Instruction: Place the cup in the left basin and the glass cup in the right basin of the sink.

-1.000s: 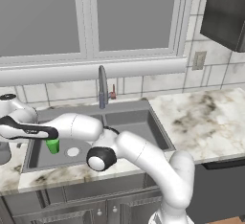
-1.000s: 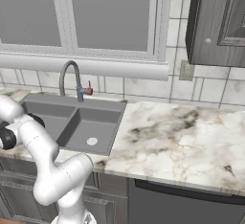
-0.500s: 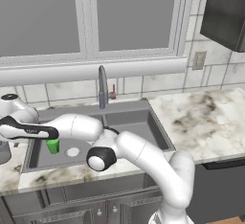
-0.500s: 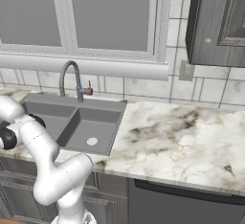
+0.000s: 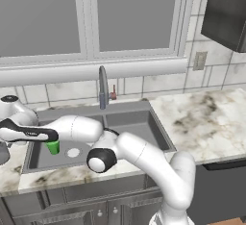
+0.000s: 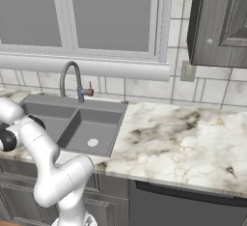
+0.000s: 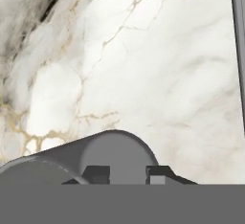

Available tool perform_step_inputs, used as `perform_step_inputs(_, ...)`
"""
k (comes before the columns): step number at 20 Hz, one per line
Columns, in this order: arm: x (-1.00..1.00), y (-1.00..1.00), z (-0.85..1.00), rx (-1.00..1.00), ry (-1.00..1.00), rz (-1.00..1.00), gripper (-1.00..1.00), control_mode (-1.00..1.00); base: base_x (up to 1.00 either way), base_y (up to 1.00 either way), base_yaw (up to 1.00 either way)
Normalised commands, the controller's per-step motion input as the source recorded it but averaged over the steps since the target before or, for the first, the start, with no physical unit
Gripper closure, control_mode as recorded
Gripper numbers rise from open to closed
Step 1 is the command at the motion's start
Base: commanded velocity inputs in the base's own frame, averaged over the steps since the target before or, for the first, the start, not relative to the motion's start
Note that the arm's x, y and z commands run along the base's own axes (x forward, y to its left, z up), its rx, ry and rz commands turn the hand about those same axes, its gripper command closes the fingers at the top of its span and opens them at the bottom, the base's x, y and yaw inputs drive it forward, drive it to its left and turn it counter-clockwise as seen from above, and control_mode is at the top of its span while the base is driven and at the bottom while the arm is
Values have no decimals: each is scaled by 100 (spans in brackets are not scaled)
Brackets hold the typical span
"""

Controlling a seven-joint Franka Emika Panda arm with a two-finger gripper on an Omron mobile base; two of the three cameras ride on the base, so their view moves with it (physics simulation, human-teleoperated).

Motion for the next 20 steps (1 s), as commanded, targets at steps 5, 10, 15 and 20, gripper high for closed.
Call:
perform_step_inputs(5,0,18,-9,-10,8,0,100,-100,0,0,0)
perform_step_inputs(10,-1,-5,22,-10,10,0,100,-100,0,0,0)
perform_step_inputs(15,-9,-16,36,-9,14,1,100,-100,0,0,0)
perform_step_inputs(20,-11,-14,36,-7,14,1,100,-100,0,0,0)
